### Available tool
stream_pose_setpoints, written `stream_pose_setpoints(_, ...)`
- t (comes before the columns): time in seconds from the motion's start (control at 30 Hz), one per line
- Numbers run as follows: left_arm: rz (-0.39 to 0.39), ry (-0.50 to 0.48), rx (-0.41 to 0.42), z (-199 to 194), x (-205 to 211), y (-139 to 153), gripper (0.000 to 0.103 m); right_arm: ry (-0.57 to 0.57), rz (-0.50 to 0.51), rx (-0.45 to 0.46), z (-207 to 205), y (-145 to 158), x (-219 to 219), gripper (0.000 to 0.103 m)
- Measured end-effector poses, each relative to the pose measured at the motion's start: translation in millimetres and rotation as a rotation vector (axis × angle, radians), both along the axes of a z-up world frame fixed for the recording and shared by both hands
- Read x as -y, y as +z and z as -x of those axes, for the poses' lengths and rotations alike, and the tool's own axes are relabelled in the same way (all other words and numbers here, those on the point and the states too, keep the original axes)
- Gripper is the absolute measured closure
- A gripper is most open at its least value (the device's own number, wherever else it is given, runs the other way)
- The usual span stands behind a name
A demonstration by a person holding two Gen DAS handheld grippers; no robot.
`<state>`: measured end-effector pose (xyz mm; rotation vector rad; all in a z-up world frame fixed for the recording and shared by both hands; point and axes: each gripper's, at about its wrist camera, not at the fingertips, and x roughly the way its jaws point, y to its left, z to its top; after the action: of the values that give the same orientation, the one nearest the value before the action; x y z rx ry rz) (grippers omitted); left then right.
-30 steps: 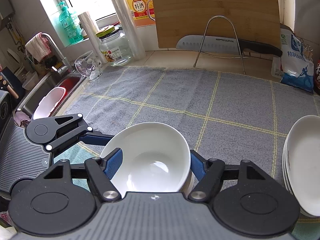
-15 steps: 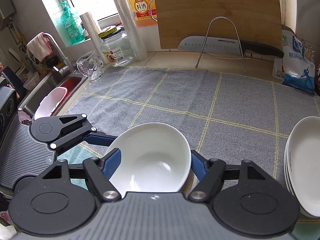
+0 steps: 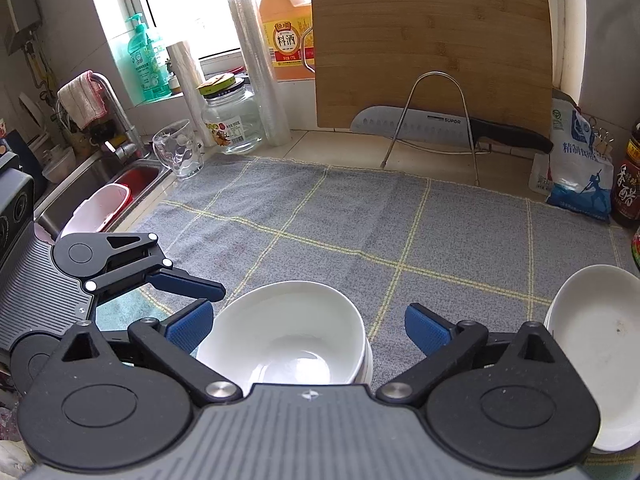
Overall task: Organize plates and bowls
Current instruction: 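Carry the bowl with the right tool and lower it onto the bowl stack, then open the right tool and release the bowl on the stack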
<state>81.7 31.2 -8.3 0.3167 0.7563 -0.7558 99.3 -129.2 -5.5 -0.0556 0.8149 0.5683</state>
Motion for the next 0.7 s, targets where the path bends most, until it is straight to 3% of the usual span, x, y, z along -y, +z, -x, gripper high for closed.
stream_pose_setpoints(0.3,0.031,-0.004,0.019,6.5,-19.2,3.4,0.009,-0.071,0.147,0.055,18.7,-14.9,11.3,0.000)
stream_pose_setpoints(0.57,0.044,-0.045,0.019,5.5,-25.4,-6.4,0.009,-0.196,0.148,0.031,32.7,-29.3,25.7,0.000)
stream_pose_setpoints(0.7,0.028,-0.066,0.003,7.0,-20.5,-13.5,0.009,-0.120,0.088,0.065,47.2,-19.7,31.0,0.000)
